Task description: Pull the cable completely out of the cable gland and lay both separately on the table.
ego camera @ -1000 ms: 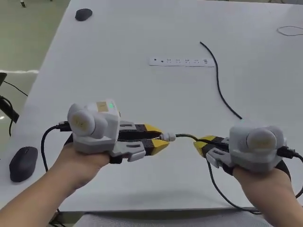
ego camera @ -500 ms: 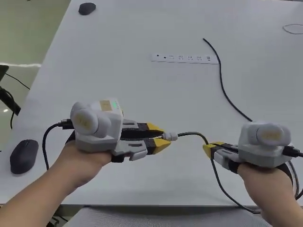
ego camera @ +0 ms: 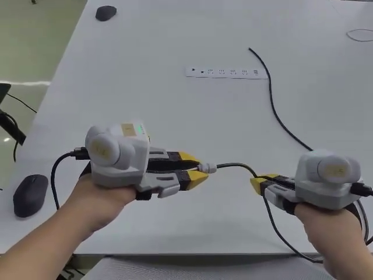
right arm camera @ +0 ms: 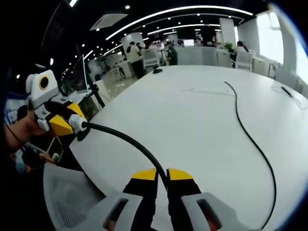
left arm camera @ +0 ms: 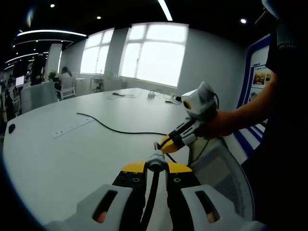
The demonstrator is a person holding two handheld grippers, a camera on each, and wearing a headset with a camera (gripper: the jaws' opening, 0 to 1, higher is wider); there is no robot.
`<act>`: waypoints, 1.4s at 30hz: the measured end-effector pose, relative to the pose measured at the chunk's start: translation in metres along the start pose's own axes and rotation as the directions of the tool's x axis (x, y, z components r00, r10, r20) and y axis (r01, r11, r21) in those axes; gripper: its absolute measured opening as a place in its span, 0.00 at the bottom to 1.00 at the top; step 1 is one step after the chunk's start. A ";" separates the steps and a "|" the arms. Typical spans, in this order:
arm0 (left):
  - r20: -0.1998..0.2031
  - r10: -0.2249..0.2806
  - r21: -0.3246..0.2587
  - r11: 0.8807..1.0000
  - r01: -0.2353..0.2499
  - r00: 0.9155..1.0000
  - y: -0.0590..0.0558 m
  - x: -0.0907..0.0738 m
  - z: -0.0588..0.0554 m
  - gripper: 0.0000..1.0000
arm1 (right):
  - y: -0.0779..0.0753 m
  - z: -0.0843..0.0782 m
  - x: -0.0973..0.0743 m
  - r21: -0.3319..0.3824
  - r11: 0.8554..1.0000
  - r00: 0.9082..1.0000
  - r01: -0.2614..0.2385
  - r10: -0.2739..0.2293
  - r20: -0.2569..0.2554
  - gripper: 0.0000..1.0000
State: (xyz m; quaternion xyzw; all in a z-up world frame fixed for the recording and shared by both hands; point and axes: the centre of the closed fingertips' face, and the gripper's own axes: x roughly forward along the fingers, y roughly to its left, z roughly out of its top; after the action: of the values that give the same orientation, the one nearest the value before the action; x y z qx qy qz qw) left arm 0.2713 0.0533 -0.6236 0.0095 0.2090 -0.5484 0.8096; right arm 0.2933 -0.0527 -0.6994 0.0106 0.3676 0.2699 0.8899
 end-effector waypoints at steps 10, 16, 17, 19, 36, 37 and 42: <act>0.008 -0.003 -0.009 1.000 0.003 1.000 0.000 -0.005 0.001 0.15 | 0.016 0.007 -0.004 -0.114 0.993 0.999 -0.032 0.034 0.015 0.05; 0.000 -0.003 -0.021 1.000 0.003 1.000 -0.002 -0.007 -0.004 0.15 | 0.036 0.023 -0.015 -0.190 0.978 0.996 -0.084 0.089 0.019 0.18; 0.000 -0.005 -0.020 1.000 0.005 1.000 -0.002 -0.007 -0.004 0.15 | 0.039 0.026 -0.017 -0.223 0.971 0.996 -0.085 0.092 0.020 0.19; -0.003 -0.010 -0.030 1.000 0.010 1.000 -0.003 -0.006 -0.007 0.15 | 0.051 0.035 -0.020 -0.294 0.950 0.992 -0.108 0.122 0.028 0.22; -0.003 -0.032 -0.033 0.999 0.032 0.999 -0.011 -0.001 -0.003 0.15 | 0.102 0.038 -0.009 -0.640 0.749 0.978 -0.172 0.205 -0.023 0.13; -0.003 -0.034 -0.035 0.999 0.033 0.999 -0.012 -0.001 -0.003 0.15 | 0.102 0.039 -0.009 -0.641 0.748 0.979 -0.169 0.205 -0.018 0.11; -0.002 -0.035 -0.039 0.999 0.035 0.999 -0.013 0.001 -0.005 0.15 | 0.099 0.042 -0.010 -0.631 0.759 0.978 -0.163 0.209 -0.001 0.06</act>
State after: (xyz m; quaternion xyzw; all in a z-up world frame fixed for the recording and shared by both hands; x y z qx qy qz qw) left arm 0.2588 0.0482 -0.6255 -0.0089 0.2208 -0.5582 0.7997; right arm 0.2679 0.0344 -0.6408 -0.2405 0.2227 0.4632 0.8234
